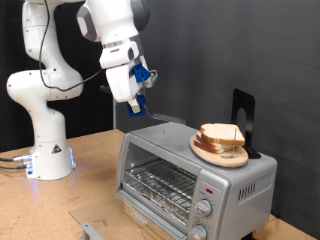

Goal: Make a piece of toast with the oven

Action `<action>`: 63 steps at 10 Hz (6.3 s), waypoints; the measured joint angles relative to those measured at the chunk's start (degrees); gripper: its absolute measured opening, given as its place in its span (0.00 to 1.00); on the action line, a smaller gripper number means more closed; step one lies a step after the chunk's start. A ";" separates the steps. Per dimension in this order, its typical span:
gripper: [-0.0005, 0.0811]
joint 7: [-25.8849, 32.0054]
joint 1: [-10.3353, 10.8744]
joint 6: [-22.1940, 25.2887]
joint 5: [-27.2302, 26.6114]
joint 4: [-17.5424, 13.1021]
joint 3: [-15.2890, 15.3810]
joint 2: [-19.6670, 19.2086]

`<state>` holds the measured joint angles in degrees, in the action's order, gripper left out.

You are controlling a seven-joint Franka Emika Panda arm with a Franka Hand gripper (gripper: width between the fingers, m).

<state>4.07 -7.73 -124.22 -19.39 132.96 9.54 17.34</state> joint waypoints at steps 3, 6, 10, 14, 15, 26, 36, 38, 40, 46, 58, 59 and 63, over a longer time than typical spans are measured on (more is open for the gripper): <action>0.59 -0.77 0.00 0.17 0.02 -1.16 0.53 -1.59; 0.59 -2.36 0.01 0.07 0.11 -2.07 1.81 -3.05; 0.59 -4.02 0.01 -0.14 0.73 -3.01 2.84 -5.41; 0.59 -4.50 0.00 -1.05 0.90 -3.58 3.09 -6.74; 0.59 -4.50 0.00 -1.45 0.90 -3.63 3.10 -6.82; 0.59 -3.26 0.02 -1.88 -0.34 -2.15 3.16 -4.31; 0.59 -5.65 0.02 -2.39 0.05 -4.47 4.05 -6.75; 0.59 -6.61 0.02 -2.39 0.72 -5.29 4.55 -7.68; 0.59 -6.93 0.02 -2.36 0.80 -5.94 4.88 -8.71; 0.59 -7.84 0.03 -2.47 1.31 -8.48 5.74 -12.07; 0.59 -10.68 0.49 -9.92 3.03 -12.06 9.78 -17.57; 0.59 -9.93 0.49 -11.81 2.19 -10.98 10.03 -17.24; 0.59 -5.14 0.45 -13.35 -4.56 -6.21 10.03 -12.73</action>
<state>-1.06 -7.28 -137.57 -23.95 126.76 19.56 4.61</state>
